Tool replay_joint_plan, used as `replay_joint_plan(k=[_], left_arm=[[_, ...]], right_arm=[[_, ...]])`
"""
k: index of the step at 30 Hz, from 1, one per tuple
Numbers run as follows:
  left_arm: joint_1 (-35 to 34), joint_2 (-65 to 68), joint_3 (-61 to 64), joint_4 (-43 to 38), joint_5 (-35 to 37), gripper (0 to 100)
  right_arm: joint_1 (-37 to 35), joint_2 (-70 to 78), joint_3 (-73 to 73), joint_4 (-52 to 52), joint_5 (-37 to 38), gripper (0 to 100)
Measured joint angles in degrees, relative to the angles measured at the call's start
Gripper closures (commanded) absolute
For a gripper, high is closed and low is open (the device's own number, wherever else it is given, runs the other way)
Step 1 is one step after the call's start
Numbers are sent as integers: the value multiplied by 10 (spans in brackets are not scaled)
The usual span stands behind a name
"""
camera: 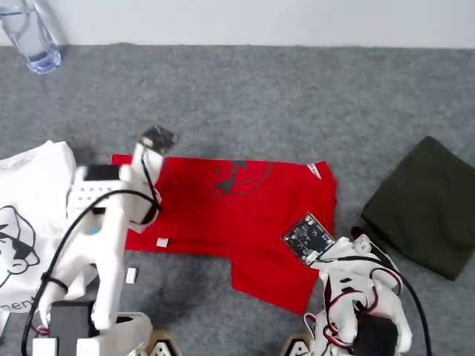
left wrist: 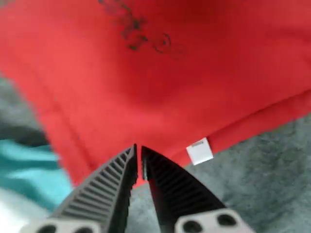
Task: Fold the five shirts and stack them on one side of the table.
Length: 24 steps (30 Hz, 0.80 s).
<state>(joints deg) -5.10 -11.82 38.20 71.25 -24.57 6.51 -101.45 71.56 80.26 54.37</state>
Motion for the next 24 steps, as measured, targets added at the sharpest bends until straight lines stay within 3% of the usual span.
replay_joint_plan(k=[12,16,24], left_arm=[[-45,0,124,-183,-6,987],[-48,0,138,-186,-18,987],[-138,0,128,-158,-91,987]], right_arm=[[0,0,0,0,0,898],[1,0,0,0,0,898],[1,0,0,0,0,898]])
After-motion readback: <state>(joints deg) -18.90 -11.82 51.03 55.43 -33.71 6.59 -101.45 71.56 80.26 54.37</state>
